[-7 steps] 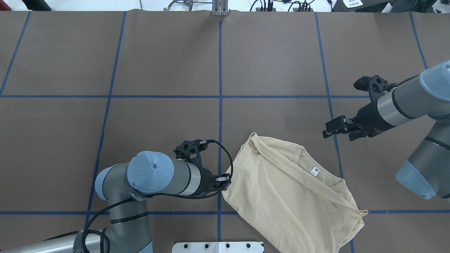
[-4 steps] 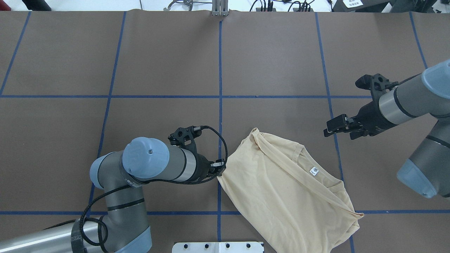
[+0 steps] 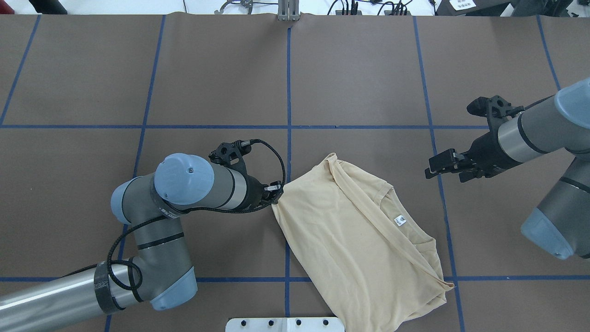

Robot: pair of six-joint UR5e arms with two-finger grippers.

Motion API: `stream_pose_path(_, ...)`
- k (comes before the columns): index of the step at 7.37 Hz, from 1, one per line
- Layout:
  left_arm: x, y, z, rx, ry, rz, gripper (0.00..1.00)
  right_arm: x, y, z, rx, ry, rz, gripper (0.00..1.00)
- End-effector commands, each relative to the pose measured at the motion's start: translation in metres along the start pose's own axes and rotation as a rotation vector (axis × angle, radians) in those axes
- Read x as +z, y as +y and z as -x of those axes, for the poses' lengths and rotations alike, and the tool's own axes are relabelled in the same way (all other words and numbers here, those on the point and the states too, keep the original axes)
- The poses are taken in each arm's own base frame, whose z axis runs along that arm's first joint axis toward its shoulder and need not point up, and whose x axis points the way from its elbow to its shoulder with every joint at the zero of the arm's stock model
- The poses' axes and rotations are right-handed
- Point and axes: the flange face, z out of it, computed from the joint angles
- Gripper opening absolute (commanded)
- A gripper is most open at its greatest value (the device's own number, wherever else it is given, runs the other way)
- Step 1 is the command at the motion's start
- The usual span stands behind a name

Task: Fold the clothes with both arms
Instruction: 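Drag the shirt with the left gripper away from the robot to center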

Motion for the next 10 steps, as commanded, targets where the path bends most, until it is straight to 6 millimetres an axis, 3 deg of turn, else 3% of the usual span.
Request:
stream_pose_path(1,0.000,-0.033,0.004,0.019,-0.017,-0.042,0.00,0.000,0.000,0.000,0.000,0.001,-0.001,1.00)
stream_pose_path(4,-0.011,-0.073,0.005,0.035,-0.024,-0.096,0.00,0.000,-0.001,0.003,-0.004,0.000,-0.006,1.00)
stream_pose_path(10,0.017,-0.158,-0.009,0.089,-0.104,-0.179,0.00,0.000,-0.001,0.002,-0.002,0.001,-0.008,1.00)
